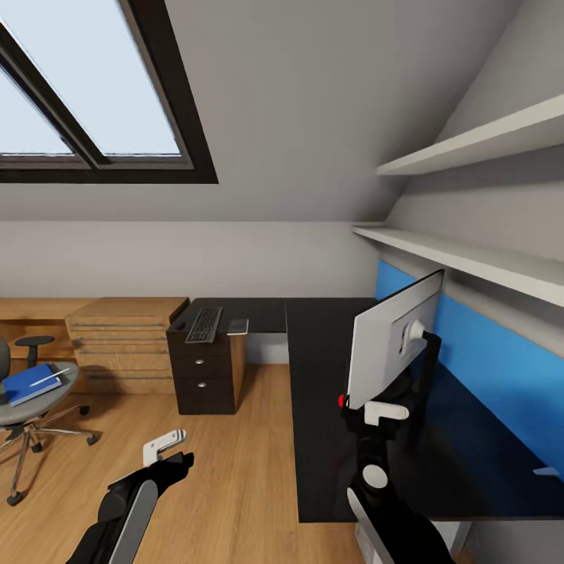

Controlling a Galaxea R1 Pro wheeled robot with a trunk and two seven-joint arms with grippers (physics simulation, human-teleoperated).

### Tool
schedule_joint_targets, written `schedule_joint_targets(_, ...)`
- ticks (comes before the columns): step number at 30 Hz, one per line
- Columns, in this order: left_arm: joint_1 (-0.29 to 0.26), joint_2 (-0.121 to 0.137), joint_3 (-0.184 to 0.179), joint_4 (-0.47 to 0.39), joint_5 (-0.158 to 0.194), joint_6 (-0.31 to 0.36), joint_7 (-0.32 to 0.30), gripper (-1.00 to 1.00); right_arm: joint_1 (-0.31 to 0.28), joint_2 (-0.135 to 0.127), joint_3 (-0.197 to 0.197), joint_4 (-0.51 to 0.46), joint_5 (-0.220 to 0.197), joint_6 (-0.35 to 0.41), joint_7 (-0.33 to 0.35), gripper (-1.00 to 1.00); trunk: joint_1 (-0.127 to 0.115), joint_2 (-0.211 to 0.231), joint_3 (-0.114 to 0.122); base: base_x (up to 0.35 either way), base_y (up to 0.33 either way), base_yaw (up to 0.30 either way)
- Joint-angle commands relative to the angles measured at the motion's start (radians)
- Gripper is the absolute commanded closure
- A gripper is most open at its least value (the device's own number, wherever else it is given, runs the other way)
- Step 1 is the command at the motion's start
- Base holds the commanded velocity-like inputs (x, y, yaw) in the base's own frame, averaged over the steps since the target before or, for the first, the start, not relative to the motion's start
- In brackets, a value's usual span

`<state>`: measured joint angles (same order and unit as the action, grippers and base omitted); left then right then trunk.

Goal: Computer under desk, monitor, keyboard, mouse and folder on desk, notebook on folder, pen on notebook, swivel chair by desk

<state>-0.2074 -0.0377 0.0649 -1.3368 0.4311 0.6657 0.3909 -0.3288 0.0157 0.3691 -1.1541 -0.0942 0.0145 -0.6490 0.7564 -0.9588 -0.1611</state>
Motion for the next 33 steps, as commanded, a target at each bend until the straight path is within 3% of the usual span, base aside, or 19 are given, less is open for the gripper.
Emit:
schedule_joint_targets(1,-0.001,-0.001,0.001,-0.001,0.011,0.003,0.008,-1.0,-0.001,-0.001,0.003,-0.001,-0.004,0.001,-0.007,-1.0,0.0,-0.001,-0.002,0.009,0.002,0.0)
schedule_joint_targets(9,-0.001,-0.002,0.001,-0.001,0.011,0.003,0.008,-1.0,-0.001,0.001,0.004,0.008,0.042,-0.013,-0.022,-1.0,0.0,-0.001,-0.002,0.144,0.001,0.0)
schedule_joint_targets(33,-0.001,-0.004,0.0,-0.001,0.011,0.002,0.008,-1.0,-0.001,0.001,0.002,0.009,0.045,-0.014,-0.027,-1.0,0.0,-0.001,-0.002,0.099,0.012,0.0)
